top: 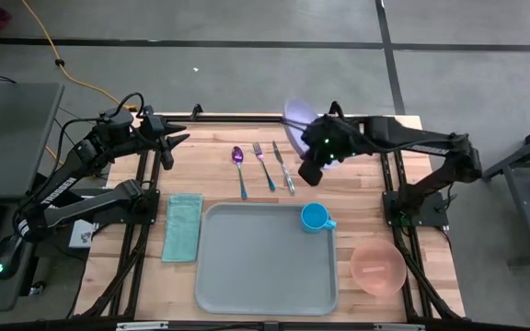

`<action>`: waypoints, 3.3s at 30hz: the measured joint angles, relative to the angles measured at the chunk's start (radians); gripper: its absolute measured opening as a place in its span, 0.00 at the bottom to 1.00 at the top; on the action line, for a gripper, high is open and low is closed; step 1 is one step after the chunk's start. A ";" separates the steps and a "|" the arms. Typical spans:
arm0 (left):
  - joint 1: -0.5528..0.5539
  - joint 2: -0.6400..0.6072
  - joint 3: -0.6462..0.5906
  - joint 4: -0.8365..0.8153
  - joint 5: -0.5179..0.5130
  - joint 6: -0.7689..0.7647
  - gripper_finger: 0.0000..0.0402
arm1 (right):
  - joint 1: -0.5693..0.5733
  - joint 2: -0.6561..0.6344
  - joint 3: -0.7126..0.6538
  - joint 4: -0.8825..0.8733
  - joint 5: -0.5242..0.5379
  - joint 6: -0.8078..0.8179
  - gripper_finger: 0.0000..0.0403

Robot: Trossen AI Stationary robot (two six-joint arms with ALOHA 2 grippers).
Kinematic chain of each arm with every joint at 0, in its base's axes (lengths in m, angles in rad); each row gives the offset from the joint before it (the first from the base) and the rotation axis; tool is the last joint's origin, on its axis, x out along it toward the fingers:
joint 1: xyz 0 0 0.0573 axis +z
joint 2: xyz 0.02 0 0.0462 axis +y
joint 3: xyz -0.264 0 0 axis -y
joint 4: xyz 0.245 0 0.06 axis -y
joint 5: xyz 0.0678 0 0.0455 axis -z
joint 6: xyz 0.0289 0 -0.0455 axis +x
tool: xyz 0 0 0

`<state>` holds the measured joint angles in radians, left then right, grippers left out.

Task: Set up tray
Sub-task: Put the violet plate on the gray tray to the bottom left of the blue cup

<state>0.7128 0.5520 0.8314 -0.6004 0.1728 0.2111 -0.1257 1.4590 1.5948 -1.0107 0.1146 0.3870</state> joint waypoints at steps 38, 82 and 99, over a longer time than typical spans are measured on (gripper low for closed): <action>0.000 0.000 0.000 -0.001 0.027 0.017 0.36 | 0.613 0.408 0.371 0.103 -0.108 0.158 0.00; 0.000 0.000 0.000 -0.001 0.048 -0.068 0.36 | 0.745 0.406 -0.093 0.431 -0.194 0.417 0.00; 0.000 0.000 0.000 -0.001 0.080 -0.058 0.36 | 0.728 0.409 -0.093 0.416 -0.163 0.436 0.06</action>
<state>0.7128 0.5518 0.8314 -0.6014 0.2526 0.1532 0.6027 1.8683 1.5017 -0.5943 -0.0483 0.8233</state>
